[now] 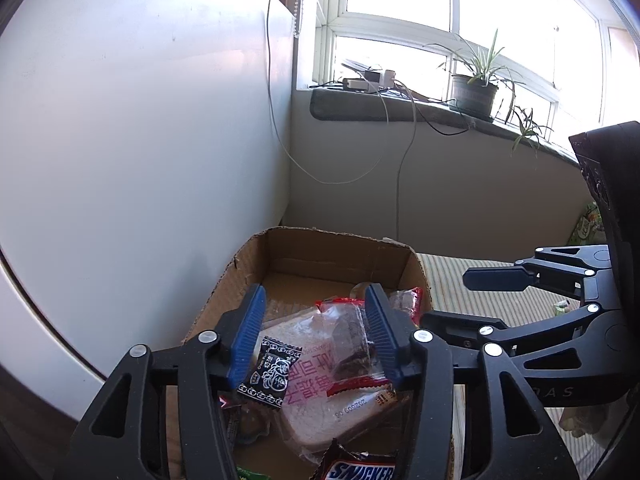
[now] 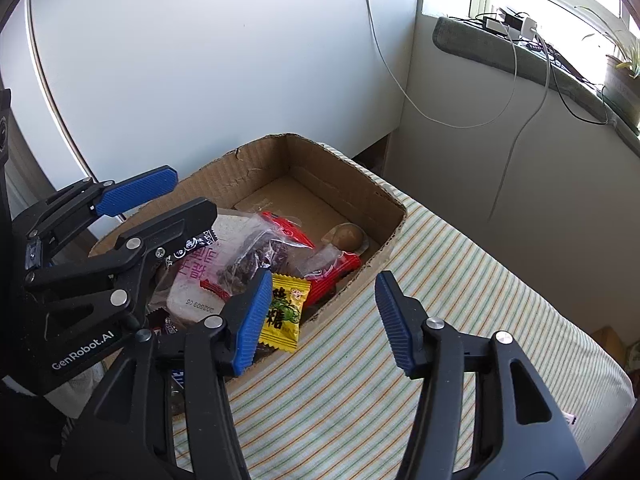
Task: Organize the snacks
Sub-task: 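Move both tools back over the green and pink candies on the bed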
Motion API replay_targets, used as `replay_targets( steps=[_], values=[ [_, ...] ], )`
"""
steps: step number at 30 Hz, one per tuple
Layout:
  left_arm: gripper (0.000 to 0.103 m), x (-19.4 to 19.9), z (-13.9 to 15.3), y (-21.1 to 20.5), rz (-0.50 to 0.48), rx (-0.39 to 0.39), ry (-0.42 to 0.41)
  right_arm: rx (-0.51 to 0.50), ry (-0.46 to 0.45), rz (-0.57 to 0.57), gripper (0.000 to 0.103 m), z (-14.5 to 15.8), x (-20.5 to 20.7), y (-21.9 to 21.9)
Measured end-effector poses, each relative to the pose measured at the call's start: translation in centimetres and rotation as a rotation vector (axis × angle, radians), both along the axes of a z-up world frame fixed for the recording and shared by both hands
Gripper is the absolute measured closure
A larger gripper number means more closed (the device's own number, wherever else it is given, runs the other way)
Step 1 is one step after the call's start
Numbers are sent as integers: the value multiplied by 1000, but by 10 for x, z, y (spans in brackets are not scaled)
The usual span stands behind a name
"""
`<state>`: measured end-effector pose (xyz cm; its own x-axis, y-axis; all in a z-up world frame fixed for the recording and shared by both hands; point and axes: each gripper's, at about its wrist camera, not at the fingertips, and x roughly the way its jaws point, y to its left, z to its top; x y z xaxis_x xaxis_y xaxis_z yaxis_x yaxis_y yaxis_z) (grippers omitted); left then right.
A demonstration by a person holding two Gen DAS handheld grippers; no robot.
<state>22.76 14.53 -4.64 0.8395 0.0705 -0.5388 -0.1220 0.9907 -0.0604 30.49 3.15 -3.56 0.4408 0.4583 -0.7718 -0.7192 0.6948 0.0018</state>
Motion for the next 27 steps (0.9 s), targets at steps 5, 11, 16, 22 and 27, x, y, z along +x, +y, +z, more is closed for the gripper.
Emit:
replay_targets(
  steps=[5,11,16,22,27],
  values=[
    [29,-3,3,-3,6,2,-25,-5,-9,-34,36,1,5,-10],
    [29,0,2,-8,-1,26,-18,-9,-13,-58,25,0,9,-20],
    [29,2,4,-13,-7,30,-19,2,-24,-71,25,3,10,-29],
    [29,3,8,-25,-29,40,-28,14,-36,-92,24,8,8,-46],
    [29,2,11,-36,-51,41,-36,27,-46,-125,24,16,7,-71]
  ],
)
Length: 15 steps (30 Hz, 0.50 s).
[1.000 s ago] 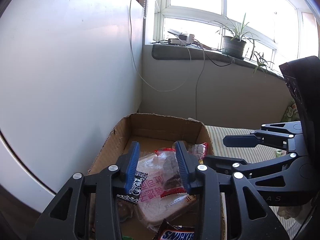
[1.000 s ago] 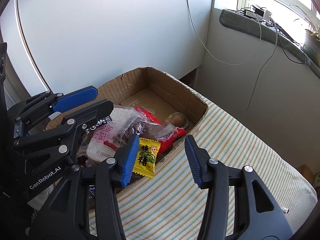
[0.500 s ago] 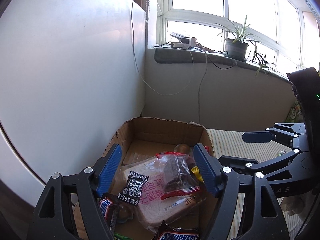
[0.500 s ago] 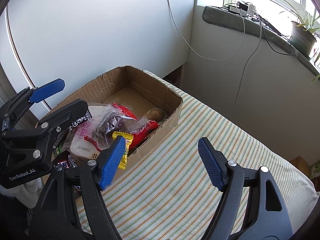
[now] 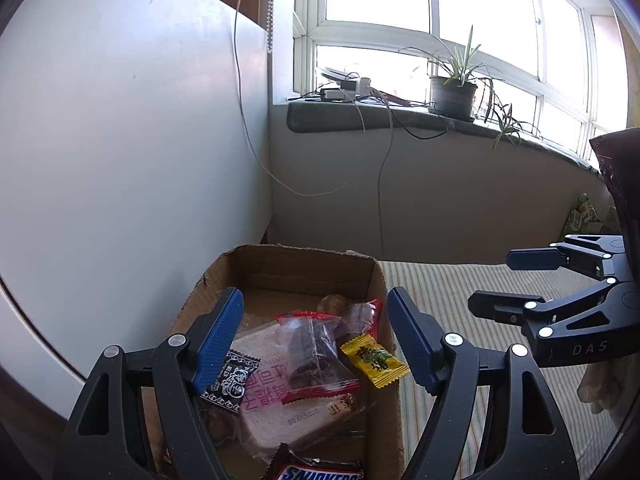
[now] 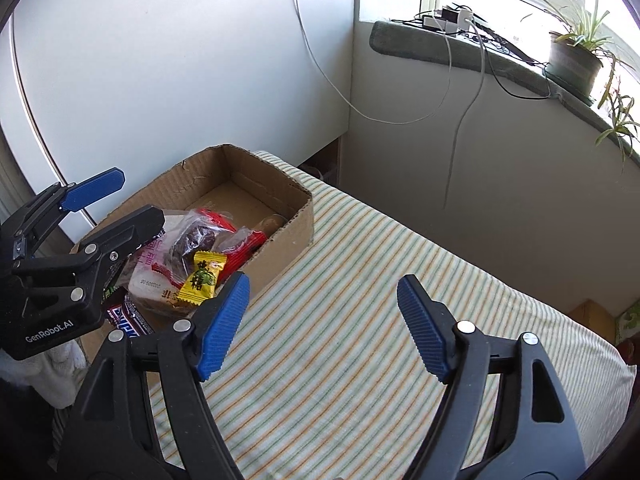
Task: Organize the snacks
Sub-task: 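Move both tools back over the green and pink candies on the bed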
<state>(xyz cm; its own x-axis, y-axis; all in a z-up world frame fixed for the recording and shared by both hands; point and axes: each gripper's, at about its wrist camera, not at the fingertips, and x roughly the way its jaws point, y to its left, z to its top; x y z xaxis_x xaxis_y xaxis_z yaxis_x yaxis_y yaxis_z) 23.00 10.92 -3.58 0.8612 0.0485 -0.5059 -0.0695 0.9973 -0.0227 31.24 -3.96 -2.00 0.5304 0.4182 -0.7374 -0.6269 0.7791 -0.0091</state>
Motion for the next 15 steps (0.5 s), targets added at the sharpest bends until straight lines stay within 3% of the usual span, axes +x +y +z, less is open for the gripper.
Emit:
replay_targets(
  steps=[8,15],
  values=[
    [29,-1,5,-27,-55,-2,-11,14,-50,-134,24,19,-1,-85],
    [29,4,7,-64,-129,2,-5,23,-15,-276,24,11,12,-165]
  ],
)
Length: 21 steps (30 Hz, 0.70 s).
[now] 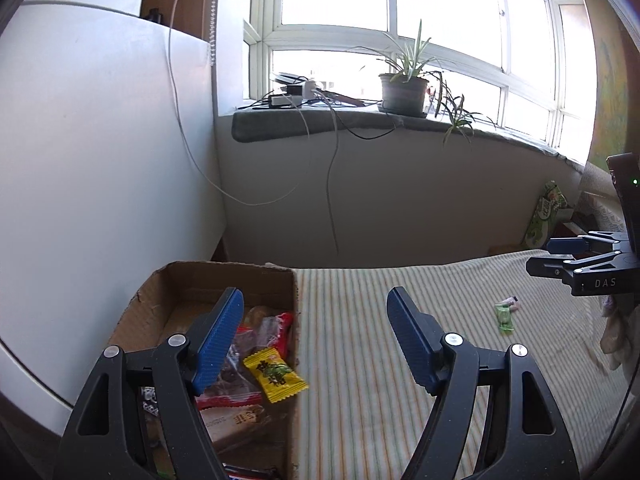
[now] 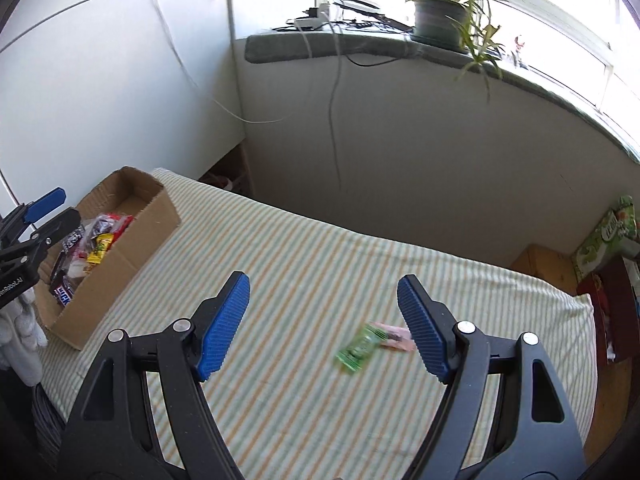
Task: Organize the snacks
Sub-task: 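Move both tools back over the green and pink candies on the bed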
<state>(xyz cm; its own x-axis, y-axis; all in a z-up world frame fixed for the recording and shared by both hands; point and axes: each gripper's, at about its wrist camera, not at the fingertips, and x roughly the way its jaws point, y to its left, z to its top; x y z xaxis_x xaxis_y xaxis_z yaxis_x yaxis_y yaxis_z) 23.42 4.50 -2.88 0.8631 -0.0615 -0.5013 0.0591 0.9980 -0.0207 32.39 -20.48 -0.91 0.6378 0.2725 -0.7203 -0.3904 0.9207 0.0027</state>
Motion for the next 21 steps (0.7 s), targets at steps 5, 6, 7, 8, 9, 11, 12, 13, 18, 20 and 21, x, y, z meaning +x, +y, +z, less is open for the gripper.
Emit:
replay_targets(
  steps=[5,6,7,8,9,11,12,13,18,20,21],
  values=[
    [29,10,-6,-32,-88,-15,42,13,26,-53,24,-13,7,-41],
    [29,11,-8,-40,-105,-12,49,10,31,-52,24,-16,9,-46],
    [29,11,-10,-48,-123,-9,58,5,37,-47,24,-20,11,-52],
    [29,12,-12,-55,-142,-8,68,1,42,-38,24,-23,12,-56],
    [29,14,-14,-63,-160,-6,80,-5,49,-26,24,-27,13,-61],
    [33,17,-21,-78,-193,0,109,-25,58,-4,24,-34,14,-68],
    [34,19,-25,-85,-212,0,128,-38,60,10,28,-38,14,-70],
    [38,21,-29,-93,-229,-1,146,-51,64,27,31,-41,14,-72],
    [47,32,-46,-126,-301,-5,222,-120,86,128,48,-60,14,-71],
    [51,35,-51,-137,-319,-4,239,-143,89,172,49,-66,15,-67],
    [52,36,-53,-142,-327,-2,246,-152,92,189,50,-68,16,-66]
  ],
)
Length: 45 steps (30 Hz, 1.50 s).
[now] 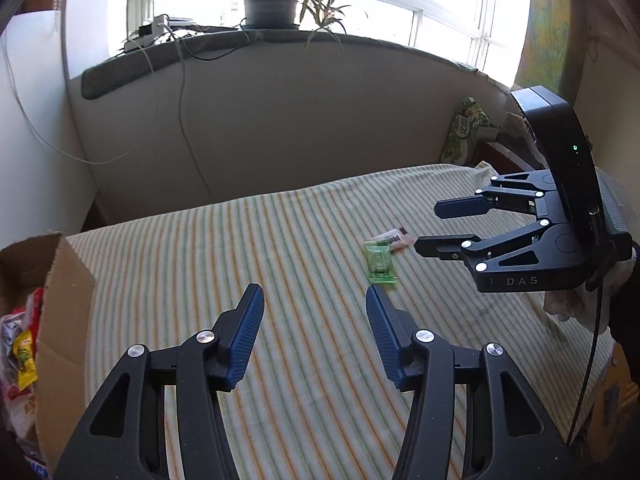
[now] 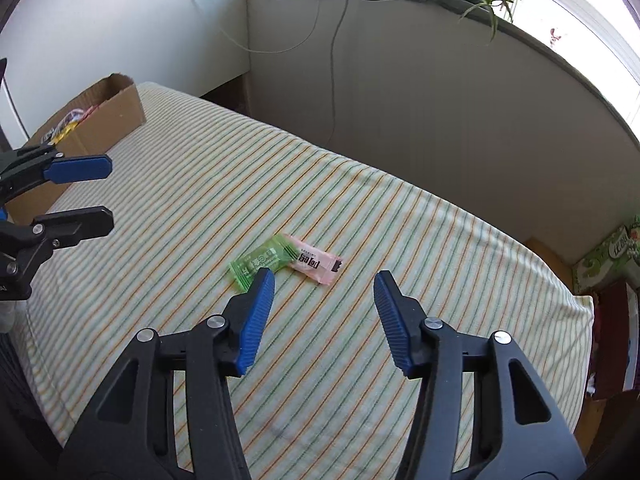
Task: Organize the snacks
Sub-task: 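Move both tools back over the green and pink candies on the bed, then grasp the green candy with the left tool while the right tool grasps the pink candy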
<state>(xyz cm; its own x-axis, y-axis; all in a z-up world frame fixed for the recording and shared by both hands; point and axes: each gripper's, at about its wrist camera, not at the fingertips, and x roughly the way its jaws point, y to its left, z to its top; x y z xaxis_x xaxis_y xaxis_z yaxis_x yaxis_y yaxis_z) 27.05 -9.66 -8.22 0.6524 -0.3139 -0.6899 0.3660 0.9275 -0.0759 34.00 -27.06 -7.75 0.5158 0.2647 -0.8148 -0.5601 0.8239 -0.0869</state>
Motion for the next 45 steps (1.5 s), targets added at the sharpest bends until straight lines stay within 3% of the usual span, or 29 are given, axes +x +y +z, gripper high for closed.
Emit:
replay_targets(
  steps=[3,7,18,25,27,29,34,38,45],
  values=[
    [58,10,-8,-13,-16,-1,27,-37,-8,38,60,-6,3,4],
    [61,25,-19,-25,-34,-33,78,-61,-5,92,60,-13,8,7],
    [66,43,-39,-55,-80,15,126,-109,-16,188,60,-26,19,15],
    [68,52,-40,-62,-87,38,125,-83,-3,207,61,-29,26,15],
    [71,53,-40,-62,-88,44,123,-75,3,214,61,-30,28,15],
    [80,52,-40,-59,-78,57,119,-75,1,219,61,-30,29,16],
    [83,53,-41,-55,-76,49,122,-75,9,227,61,-32,33,23],
    [85,51,-41,-57,-77,57,115,-53,31,222,79,-32,30,23],
    [91,47,-40,-50,-65,57,116,-44,38,165,80,-33,24,22]
  ],
)
